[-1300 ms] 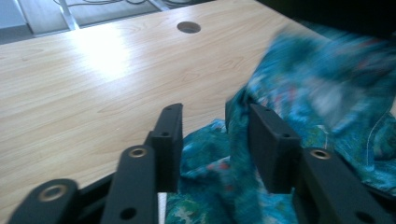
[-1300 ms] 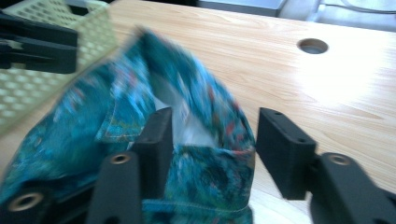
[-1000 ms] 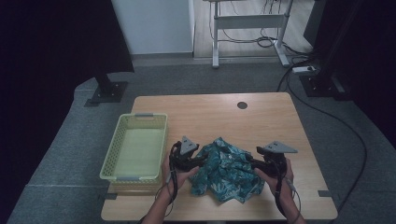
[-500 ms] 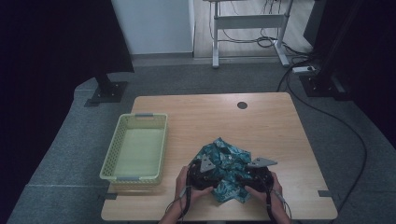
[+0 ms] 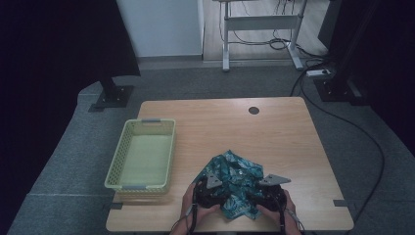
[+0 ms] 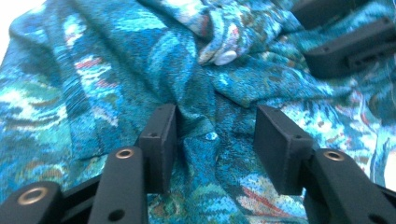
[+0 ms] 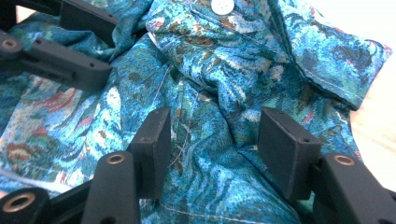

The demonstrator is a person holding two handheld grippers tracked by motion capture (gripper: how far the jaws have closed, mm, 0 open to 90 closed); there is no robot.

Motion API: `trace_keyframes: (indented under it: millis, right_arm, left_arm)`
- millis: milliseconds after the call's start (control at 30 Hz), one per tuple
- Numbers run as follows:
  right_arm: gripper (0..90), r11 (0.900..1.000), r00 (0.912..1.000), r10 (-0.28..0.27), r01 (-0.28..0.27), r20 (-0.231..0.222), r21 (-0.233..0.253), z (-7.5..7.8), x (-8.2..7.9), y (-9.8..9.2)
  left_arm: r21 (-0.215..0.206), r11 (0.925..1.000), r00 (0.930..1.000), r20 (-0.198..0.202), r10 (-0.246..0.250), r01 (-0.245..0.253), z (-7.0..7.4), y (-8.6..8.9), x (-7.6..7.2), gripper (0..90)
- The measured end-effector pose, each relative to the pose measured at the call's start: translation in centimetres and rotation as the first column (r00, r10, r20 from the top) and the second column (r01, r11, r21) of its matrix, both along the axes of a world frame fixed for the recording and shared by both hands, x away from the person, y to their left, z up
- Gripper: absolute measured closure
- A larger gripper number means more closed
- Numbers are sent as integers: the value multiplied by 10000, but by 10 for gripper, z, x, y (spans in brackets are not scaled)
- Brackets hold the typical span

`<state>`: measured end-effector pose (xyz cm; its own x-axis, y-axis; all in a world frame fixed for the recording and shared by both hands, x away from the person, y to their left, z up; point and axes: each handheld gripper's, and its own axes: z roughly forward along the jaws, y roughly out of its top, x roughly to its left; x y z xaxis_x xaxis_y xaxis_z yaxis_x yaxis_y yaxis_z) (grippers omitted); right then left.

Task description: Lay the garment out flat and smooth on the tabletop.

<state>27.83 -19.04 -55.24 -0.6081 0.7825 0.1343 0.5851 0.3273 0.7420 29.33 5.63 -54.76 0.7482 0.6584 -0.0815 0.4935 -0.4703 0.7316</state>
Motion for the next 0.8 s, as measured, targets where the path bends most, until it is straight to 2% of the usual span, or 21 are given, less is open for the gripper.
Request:
trace_keyframes:
  millis: [167,300,400,533,733,800]
  right_arm:
    - [459,9998,9999,81,-82,78,157,-1,-12,0]
    - [468,9992,9997,231,-235,125,335,-3,-22,0]
    - [471,9991,9995,282,-287,170,316,-3,-26,1]
    - [472,9990,9994,332,-335,121,284,-3,-30,3]
    - [472,9975,9993,361,-366,86,608,-4,-33,-1]
    - [471,9975,9992,336,-349,220,613,-3,-34,-3]
  left_arm:
    - [-254,9997,10000,-15,-30,29,-2,7,-10,503]
    - [-200,9997,9999,-65,-112,111,-1,10,-17,502]
    - [-81,9998,9997,-104,-205,204,0,11,-20,495]
    - [-119,9997,9996,-136,-235,234,0,12,-23,491]
    - [-513,9987,9996,-272,53,-66,0,19,-24,489]
    - [-732,9972,9998,-88,169,-175,4,22,-24,482]
